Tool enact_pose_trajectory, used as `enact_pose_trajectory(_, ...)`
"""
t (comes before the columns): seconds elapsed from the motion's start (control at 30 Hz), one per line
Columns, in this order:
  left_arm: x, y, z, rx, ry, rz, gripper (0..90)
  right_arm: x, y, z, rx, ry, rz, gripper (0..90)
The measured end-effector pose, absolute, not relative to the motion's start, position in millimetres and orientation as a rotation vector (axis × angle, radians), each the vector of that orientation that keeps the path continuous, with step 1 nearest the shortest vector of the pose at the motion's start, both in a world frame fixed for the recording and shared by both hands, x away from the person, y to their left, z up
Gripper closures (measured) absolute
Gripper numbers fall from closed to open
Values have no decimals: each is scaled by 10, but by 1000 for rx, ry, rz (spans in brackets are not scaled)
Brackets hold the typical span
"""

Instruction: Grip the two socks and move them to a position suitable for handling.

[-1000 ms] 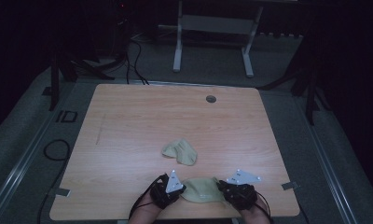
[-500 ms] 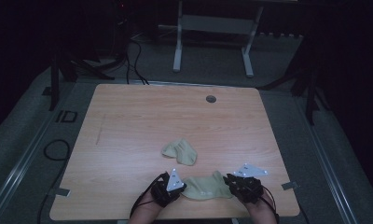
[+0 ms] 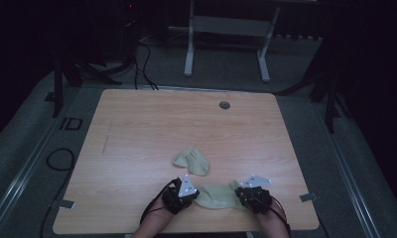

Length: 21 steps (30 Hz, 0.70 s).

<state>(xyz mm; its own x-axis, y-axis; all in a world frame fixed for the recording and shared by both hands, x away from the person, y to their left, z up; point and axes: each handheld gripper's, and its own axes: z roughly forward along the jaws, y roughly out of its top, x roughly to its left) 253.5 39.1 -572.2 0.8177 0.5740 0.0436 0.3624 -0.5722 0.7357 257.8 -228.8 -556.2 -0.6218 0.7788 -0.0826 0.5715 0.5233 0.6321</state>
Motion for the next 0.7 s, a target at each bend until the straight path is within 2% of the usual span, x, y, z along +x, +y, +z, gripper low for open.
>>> enact_pose_trajectory(0.53, 2608, 351, -5743, 2203, 683, 313, 883, 2598, -2462, -5555, 1190, 2391, 824, 784)
enact_pose_trajectory(0.63, 2569, 339, -5727, 2217, 661, 314, 826, 2594, -2461, -5532, 1191, 2405, 826, 731)
enact_pose_trajectory(0.7, 2542, 355, -5714, 2191, 668, 316, 749, 2578, -2447, -5519, 1184, 2405, 837, 678)
